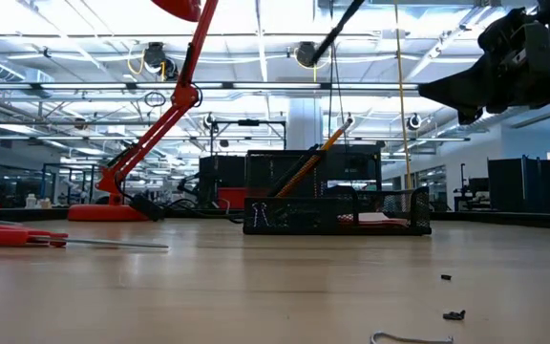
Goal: Pick and place office supplies into organizer
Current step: Put the black pen into the black desk organizer
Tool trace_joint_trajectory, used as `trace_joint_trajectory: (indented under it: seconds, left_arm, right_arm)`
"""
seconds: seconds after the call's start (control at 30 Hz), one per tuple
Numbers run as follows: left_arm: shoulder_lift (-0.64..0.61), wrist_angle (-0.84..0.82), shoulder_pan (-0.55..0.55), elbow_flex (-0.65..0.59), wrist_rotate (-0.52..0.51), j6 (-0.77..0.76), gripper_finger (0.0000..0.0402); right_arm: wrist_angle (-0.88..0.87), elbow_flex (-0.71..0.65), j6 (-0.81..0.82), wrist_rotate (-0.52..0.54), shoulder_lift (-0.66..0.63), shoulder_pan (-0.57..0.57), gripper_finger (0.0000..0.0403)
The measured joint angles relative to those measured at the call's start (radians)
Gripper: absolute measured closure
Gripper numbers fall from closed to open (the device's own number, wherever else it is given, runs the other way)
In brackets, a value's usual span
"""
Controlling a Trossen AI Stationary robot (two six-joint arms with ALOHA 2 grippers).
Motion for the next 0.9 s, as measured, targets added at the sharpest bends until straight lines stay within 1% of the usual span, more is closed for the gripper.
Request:
trace_joint_trajectory:
  seconds: [0.07,0.17,0.3,0.37,0.5,0.6,0.77,0.9]
  left_arm:
    - [-0.039,0.115,0.039,-0.096,0.099,0.02,0.036]
    - [-0.088,0.238,0.088,-0.222,0.2,0.027,0.036]
    - [-0.157,0.405,0.158,-0.359,0.279,-0.004,0.036]
    - [-0.176,0.422,0.187,-0.415,0.306,-0.009,0.036]
    - [-0.182,0.468,0.257,-0.481,0.373,-0.016,0.036]
    - [-0.168,0.504,0.321,-0.505,0.46,-0.033,0.036]
    - [-0.153,0.519,0.391,-0.577,0.564,-0.019,0.036]
    - [-0.153,0.55,0.429,-0.647,0.603,-0.031,0.036]
  right_arm:
    - [-0.004,0.0,0.0,0.0,0.0,0.0,0.0399]
    - [-0.012,0.0,-0.008,0.0,0.0,0.0,0.0399]
    - [-0.015,0.0,-0.009,0.001,-0.001,0.0,0.0399]
    - [-0.018,0.0,-0.001,0.001,0.0,0.0,0.0399]
    - [-0.054,0.0,0.01,0.0,0.002,0.001,0.0399]
    - [-0.06,0.0,0.026,0.001,0.002,0.001,0.0399]
    - [-0.049,0.0,0.025,0.002,0.002,0.001,0.0399]
    - [0.002,0.0,0.022,0.003,0.002,0.001,0.0399]
